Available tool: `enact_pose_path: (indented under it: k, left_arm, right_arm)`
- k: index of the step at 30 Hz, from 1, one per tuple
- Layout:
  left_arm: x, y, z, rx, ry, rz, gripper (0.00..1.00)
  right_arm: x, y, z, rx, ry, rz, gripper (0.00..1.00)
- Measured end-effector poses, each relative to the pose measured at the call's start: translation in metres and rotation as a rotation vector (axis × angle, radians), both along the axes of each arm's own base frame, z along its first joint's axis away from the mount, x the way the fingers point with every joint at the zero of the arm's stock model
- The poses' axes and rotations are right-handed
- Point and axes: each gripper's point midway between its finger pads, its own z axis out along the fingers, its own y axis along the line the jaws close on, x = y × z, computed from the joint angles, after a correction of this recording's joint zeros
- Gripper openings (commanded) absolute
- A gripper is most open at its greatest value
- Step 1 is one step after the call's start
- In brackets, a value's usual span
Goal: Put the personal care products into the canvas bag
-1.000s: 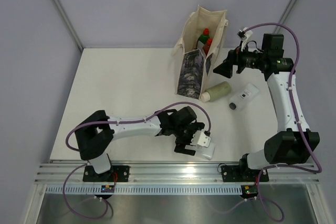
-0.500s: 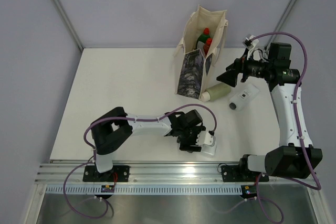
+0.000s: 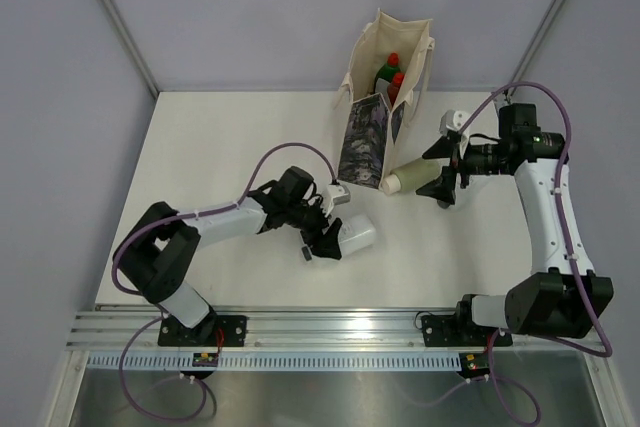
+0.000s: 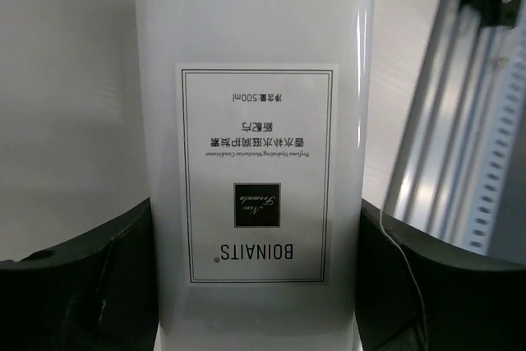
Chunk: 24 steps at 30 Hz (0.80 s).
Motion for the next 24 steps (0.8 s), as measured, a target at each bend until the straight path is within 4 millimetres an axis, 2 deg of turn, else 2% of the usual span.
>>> enact_pose_path:
  k: [2,5,9,11,15,21,23,24]
  left_arm:
    - [0.0,0.002,0.016,-0.064,0.07,0.025,0.0]
    - [-0.006,-0.002,0.032,-0.141,0.154,0.006,0.0]
    - [-0.018,-0.002,0.048,-0.198,0.264,-0.027,0.0]
    - [-0.021,-0.002,0.057,-0.223,0.309,-0.041,0.0]
    - [-0.017,-0.001,0.076,-0.274,0.368,-0.05,0.0]
    - [-0.012,0.001,0.093,-0.307,0.423,-0.047,0.01]
    - [-0.012,0.001,0.096,-0.311,0.437,-0.053,0.02]
    - [-0.013,0.0,0.097,-0.312,0.444,-0.056,0.05]
  right_arm:
    - [-0.008,0.005,-0.014,-0.048,-0.09,0.113,1.0]
    - [-0.027,0.028,-0.04,-0.09,-0.149,0.292,0.99]
    - [-0.08,0.073,-0.091,-0.195,-0.167,0.554,1.0]
    - [-0.1,0.087,-0.106,-0.252,-0.206,0.637,1.0]
    - [-0.093,0.101,-0.107,-0.34,-0.327,0.68,0.99]
    - [-0.082,0.128,-0.114,-0.451,-0.48,0.704,0.98]
    - [-0.078,0.134,-0.12,-0.48,-0.495,0.698,0.93]
    - [-0.075,0.137,-0.123,-0.493,-0.5,0.692,0.81]
